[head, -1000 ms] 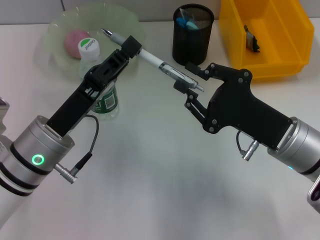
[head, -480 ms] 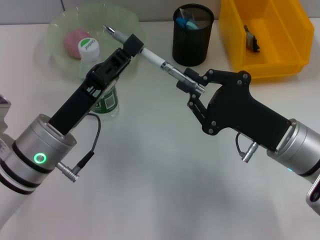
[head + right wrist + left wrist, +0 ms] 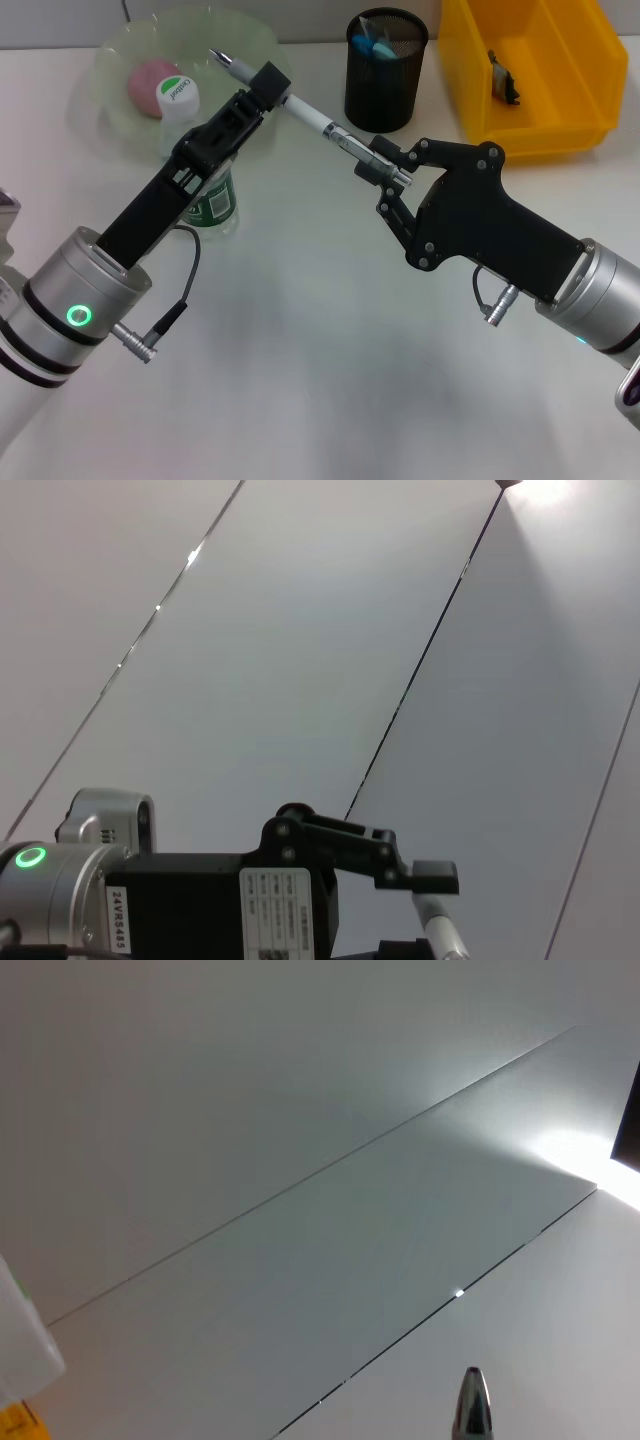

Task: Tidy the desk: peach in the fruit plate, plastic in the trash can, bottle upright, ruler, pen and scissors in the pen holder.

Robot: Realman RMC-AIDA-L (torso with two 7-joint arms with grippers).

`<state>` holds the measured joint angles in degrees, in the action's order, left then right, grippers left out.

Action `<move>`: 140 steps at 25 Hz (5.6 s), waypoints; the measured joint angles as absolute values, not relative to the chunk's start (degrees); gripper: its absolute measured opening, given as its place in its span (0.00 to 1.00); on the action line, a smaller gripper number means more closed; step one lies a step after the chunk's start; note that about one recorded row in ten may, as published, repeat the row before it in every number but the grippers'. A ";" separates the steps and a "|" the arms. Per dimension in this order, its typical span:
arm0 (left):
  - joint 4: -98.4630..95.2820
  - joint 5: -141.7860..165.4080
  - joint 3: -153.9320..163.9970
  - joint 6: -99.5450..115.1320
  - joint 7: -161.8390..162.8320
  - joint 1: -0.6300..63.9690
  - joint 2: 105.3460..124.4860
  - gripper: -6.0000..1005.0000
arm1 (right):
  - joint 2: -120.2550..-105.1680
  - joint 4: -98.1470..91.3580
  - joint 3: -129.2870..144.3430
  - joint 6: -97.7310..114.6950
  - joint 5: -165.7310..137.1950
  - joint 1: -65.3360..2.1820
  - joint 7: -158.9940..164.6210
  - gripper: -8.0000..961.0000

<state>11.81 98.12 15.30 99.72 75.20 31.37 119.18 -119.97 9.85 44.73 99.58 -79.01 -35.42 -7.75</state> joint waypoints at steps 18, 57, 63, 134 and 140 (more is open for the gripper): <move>11.02 98.35 14.90 100.85 74.48 30.64 119.12 0.76 | -119.97 10.20 44.11 101.12 -79.00 -35.12 -6.62 0.15; -18.50 114.79 31.26 102.11 46.82 23.73 118.19 0.78 | -109.71 -74.97 37.20 100.49 -126.93 -42.84 132.95 0.15; -18.39 114.78 31.37 101.96 46.80 23.84 118.21 0.78 | -108.91 -72.57 39.80 98.99 -143.97 -54.47 139.97 0.15; -18.64 114.78 31.86 101.25 48.65 24.79 117.13 0.78 | -114.23 -26.04 51.26 99.22 -87.63 -30.07 69.38 0.79; -18.64 114.79 33.35 100.44 48.80 25.48 117.08 0.78 | -115.47 -25.93 51.24 100.07 -95.38 -28.48 66.04 0.79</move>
